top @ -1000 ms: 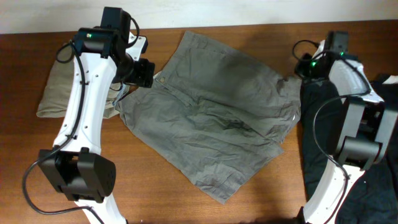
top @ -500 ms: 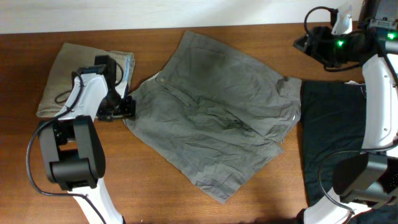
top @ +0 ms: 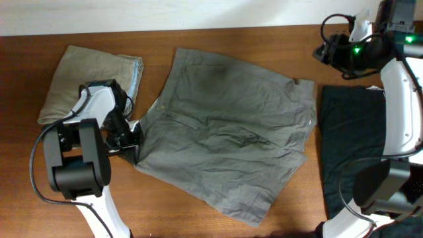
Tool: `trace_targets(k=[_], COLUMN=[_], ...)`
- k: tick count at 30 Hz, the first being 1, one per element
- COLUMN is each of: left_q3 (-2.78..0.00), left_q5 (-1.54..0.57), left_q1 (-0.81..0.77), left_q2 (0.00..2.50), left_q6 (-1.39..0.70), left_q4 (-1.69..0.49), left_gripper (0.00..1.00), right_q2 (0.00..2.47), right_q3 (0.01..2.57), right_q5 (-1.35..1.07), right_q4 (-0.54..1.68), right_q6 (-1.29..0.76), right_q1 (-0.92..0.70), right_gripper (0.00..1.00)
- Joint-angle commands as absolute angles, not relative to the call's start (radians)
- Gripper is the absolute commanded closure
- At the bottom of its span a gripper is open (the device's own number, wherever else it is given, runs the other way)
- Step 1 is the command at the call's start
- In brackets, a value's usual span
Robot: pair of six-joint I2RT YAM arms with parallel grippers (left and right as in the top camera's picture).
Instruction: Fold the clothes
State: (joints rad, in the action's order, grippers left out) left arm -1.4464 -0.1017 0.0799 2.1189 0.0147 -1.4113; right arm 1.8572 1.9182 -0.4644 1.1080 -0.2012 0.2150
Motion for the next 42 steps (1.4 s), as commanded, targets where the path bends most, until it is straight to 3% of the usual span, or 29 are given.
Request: trace_targets(k=[1, 3, 8, 11, 13, 15, 16, 17, 20, 26, 29, 31, 37, 39, 42], left_q3=[-1.443, -1.449, -1.663, -1.754, -1.754, -1.754, -1.754, -1.754, -1.754, -1.754, -1.754, -1.754, -1.785, -1.818, -1.925], left_q5=[-0.110, -0.116, -0.300, -0.300, -0.300, -0.294, -0.293, -0.293, -0.313, -0.339, -0.101, -0.006, -0.162, -0.162, -0.212], left_q1=[0.089, 0.089, 0.057, -0.007, -0.058, -0.105, -0.121, -0.129, -0.131, -0.131, -0.110, -0.066, 0.056, 0.043, 0.016], left_q2=[2.116, 2.101, 1.971, 1.941, 1.964, 2.032, 2.088, 2.127, 2.243, 2.376, 2.390, 2.394, 2.394, 2.394, 2.393], left_q6=[-0.008, -0.007, 0.116, 0.137, 0.154, 0.175, 0.174, 0.174, 0.174, 0.174, 0.062, -0.017, -0.041, -0.030, -0.004], left_q4=[-1.458, -1.456, -1.418, -1.203, -0.999, -0.834, -0.736, -0.668, -0.517, -0.501, -0.503, -0.514, -0.583, -0.625, -0.742], left_gripper=[0.92, 0.88, 0.61, 0.24, 0.19, 0.20, 0.36, 0.42, 0.50, 0.67, 0.85, 0.92, 0.94, 0.88, 0.69], right_q2=[1.890, 1.901, 1.925, 1.925, 1.925, 1.925, 1.925, 1.925, 1.925, 1.925, 1.925, 1.925, 1.931, 1.942, 1.987], right_q3=[1.855, 1.837, 1.812, 1.812, 1.812, 1.812, 1.812, 1.812, 1.812, 1.812, 1.812, 1.812, 1.740, 1.684, 1.609], right_q5=[-0.432, -0.432, -0.437, -0.460, -0.483, -0.522, -0.540, -0.546, -0.546, -0.546, -0.538, -0.532, -0.284, -0.252, -0.242], right_q4=[1.104, 1.099, 1.073, 1.070, 1.071, 1.080, 1.085, 1.086, 1.097, 1.097, 1.097, 1.097, 1.023, 0.937, 0.764], right_q6=[-0.187, -0.187, -0.187, -0.187, -0.188, -0.191, -0.191, -0.191, -0.191, -0.191, -0.191, -0.191, -0.191, -0.191, -0.191], right_q1=[0.208, 0.208, 0.209, 0.208, 0.208, 0.208, 0.208, 0.208, 0.208, 0.208, 0.203, 0.197, 0.112, 0.086, 0.077], right_gripper=[0.43, 0.43, 0.43, 0.43, 0.44, 0.43, 0.43, 0.43, 0.43, 0.41, 0.39, 0.38, 0.38, 0.38, 0.36])
